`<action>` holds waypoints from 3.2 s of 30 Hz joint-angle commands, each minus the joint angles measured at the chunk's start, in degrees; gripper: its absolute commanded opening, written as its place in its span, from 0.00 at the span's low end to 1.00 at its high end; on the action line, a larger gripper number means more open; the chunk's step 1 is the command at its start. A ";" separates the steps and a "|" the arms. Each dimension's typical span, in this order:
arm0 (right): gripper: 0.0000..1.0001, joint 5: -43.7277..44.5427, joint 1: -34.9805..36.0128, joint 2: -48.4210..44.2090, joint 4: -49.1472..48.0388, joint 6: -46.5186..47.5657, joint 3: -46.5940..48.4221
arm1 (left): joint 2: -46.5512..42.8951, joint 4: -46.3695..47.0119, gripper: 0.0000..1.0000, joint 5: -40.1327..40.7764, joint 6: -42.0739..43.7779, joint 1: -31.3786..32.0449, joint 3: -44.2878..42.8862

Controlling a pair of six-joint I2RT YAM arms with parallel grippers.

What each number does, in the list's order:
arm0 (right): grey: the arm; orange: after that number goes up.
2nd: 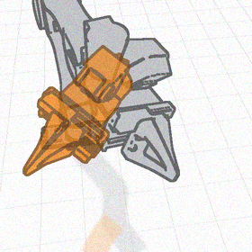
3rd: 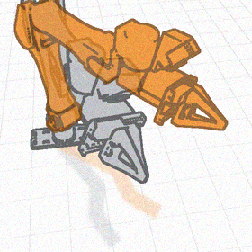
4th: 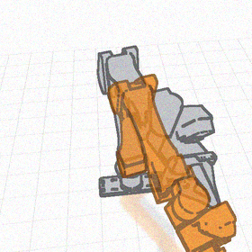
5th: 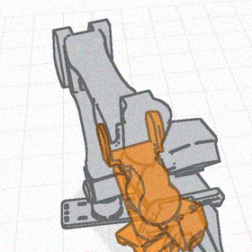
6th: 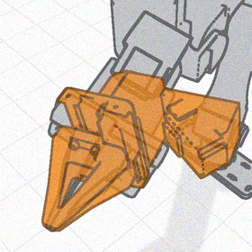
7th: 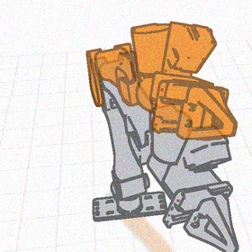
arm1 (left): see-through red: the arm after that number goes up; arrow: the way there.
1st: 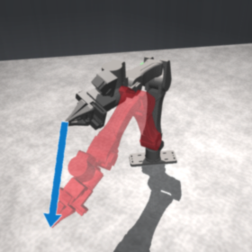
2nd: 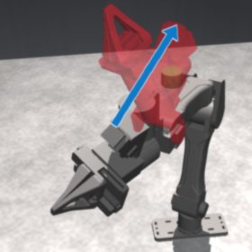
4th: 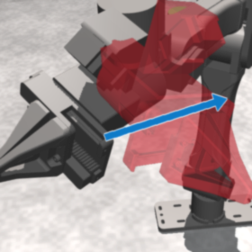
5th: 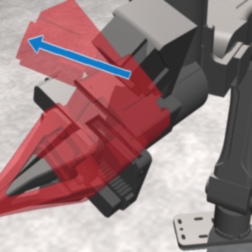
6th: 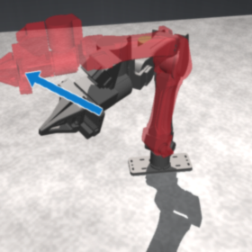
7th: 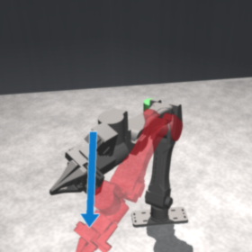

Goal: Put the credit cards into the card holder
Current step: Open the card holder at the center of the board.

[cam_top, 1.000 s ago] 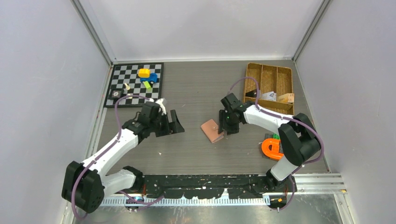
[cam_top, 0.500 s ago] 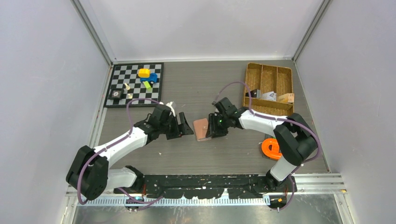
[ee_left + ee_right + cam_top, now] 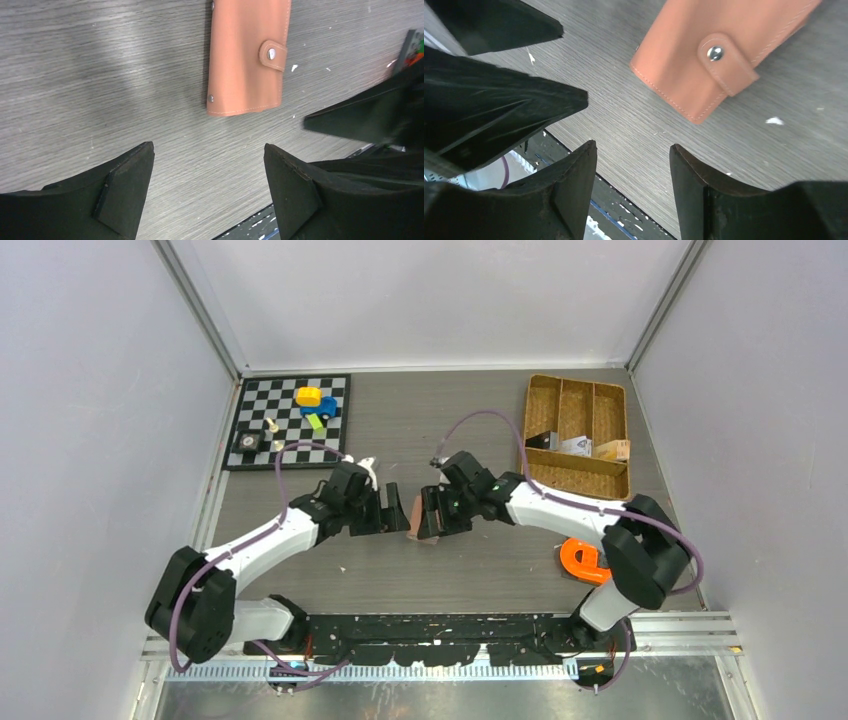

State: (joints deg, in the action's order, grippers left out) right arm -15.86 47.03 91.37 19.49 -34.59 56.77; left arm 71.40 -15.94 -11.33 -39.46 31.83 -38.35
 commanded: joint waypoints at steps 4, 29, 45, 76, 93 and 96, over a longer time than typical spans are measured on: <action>0.60 -1.20 -7.22 -3.74 4.88 9.01 3.59 | 4.72 -0.39 0.83 -1.64 8.83 -0.28 -3.22; 0.50 -7.64 -11.80 10.88 -1.09 18.01 11.61 | 21.42 11.98 0.64 -5.41 6.78 -0.20 -9.28; 0.53 -1.58 -7.66 12.56 -1.72 20.68 7.97 | 27.36 7.60 0.43 -1.24 10.98 1.33 -11.14; 0.01 19.07 3.96 3.62 -14.49 15.27 -7.35 | 28.81 7.24 0.14 1.66 6.91 2.30 -8.80; 0.00 5.33 4.96 1.15 -24.08 15.24 -12.00 | 30.13 10.06 0.13 1.01 4.15 2.35 -6.04; 0.01 5.22 5.50 1.09 -24.56 15.42 -11.82 | 30.38 10.60 0.12 0.79 3.66 2.35 -5.33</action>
State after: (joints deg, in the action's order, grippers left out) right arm -2.72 49.78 93.23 -3.64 -18.37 45.41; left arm 97.19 -0.91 -13.78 -35.22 33.43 -47.88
